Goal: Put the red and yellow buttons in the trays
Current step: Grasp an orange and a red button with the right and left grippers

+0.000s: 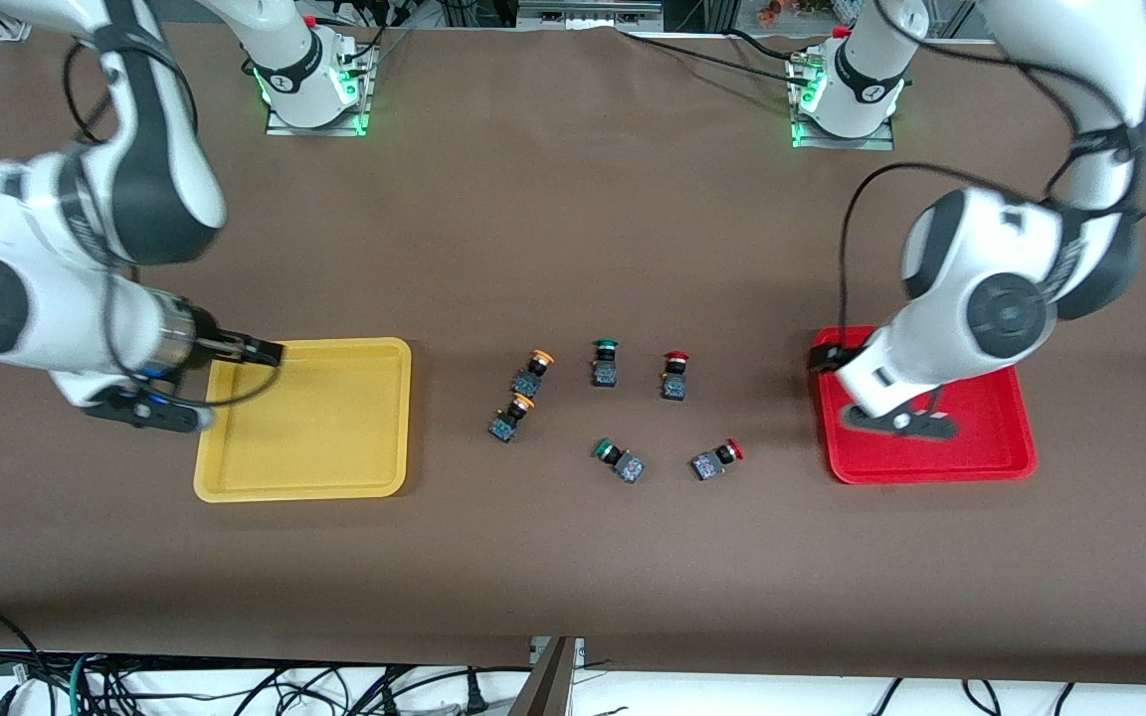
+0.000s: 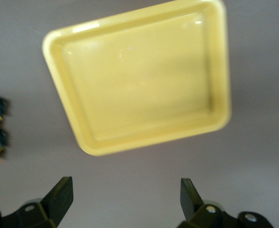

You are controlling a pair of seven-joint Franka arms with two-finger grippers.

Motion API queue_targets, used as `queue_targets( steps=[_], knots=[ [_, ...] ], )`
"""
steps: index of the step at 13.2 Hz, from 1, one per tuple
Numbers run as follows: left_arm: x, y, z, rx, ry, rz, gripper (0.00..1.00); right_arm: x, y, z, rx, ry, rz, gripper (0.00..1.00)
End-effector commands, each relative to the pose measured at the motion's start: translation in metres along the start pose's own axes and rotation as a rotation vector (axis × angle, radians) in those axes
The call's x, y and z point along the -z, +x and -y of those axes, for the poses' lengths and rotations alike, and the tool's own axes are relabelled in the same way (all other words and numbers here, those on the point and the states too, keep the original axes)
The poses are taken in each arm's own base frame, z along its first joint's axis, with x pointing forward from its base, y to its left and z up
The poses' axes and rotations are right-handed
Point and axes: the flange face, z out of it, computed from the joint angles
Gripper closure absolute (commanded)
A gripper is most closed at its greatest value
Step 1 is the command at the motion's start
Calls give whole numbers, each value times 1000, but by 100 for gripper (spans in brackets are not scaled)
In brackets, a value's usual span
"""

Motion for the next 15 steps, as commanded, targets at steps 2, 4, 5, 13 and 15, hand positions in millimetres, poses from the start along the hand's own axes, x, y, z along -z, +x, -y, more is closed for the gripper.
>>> queue_targets(
  steps=[2,4,5,13,15],
  knots=[
    [-69,45,-60,-151,-25,-180,0,-60,-11,95,-202,15,-37,0],
    [-98,56,-84,-167,-34,-206,0,-97,-33,152,-283,16,-58,0],
    [-110,60,-96,-184,-34,-205,0,-114,-45,176,-314,18,-66,0],
    [-146,74,-115,-317,75,-271,0,-212,-94,270,-416,85,-101,0],
    [-156,72,-118,-329,81,-258,0,-228,-102,282,-399,93,-109,0]
  ],
)
